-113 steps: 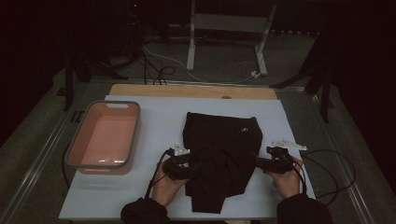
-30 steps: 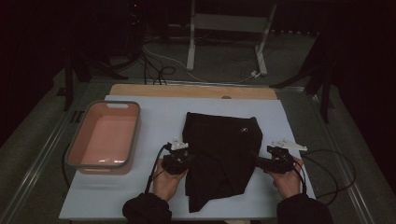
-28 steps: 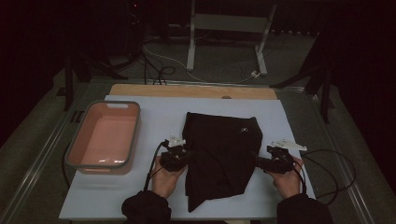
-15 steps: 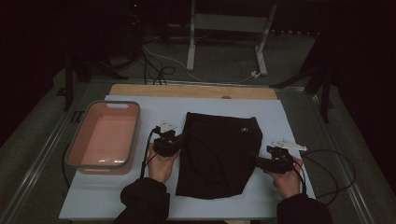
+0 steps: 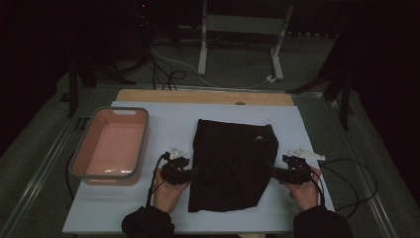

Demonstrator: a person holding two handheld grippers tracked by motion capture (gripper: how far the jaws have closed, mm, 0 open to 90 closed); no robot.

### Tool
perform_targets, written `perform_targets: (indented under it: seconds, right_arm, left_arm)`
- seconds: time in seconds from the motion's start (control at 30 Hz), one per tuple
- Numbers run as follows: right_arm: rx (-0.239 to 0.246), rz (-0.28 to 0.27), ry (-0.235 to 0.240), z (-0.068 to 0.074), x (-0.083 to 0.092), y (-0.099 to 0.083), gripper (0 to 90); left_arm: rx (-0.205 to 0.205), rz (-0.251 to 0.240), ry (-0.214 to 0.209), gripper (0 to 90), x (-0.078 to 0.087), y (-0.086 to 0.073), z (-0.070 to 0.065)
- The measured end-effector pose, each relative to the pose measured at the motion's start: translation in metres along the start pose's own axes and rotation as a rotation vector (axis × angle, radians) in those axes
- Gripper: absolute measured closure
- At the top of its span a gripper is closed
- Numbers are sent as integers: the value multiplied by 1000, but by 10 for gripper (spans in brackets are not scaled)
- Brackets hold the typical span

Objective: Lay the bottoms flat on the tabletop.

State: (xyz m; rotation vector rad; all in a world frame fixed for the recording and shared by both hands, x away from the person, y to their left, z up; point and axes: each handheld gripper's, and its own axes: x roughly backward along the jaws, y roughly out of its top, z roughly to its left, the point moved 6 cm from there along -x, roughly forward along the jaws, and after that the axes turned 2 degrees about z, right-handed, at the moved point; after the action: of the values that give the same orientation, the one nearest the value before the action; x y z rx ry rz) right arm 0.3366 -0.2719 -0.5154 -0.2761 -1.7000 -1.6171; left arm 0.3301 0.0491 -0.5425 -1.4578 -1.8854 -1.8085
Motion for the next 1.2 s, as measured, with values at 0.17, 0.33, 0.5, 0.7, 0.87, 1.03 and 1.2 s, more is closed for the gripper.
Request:
perform_targets:
  seconds: [0.17,0.33,0.5,0.7,0.87,1.03,1.2]
  right_arm:
    - [1,1,-2,0,0,0,244]
    - [1,4,1,0,-1,0,245]
    - [0,3,4,1,-1,0,245]
    - [3,4,8,1,-1,0,245]
    - [1,2,7,1,-1,0,245]
    - [-1,4,9,1,-1,0,246]
    - [4,6,7,1,-1,0,246]
  left_arm:
    - [-19,37,18,436,-5,-14,-2]
    - [-49,75,24,444,-7,-23,-9]
    - [-87,86,34,466,-7,-27,-15]
    - [-108,111,-16,792,-5,-32,-20]
    - [-95,88,-41,893,3,-25,-18]
    - [-66,15,-8,894,23,-8,-4]
    - [-16,-46,39,895,38,5,18]
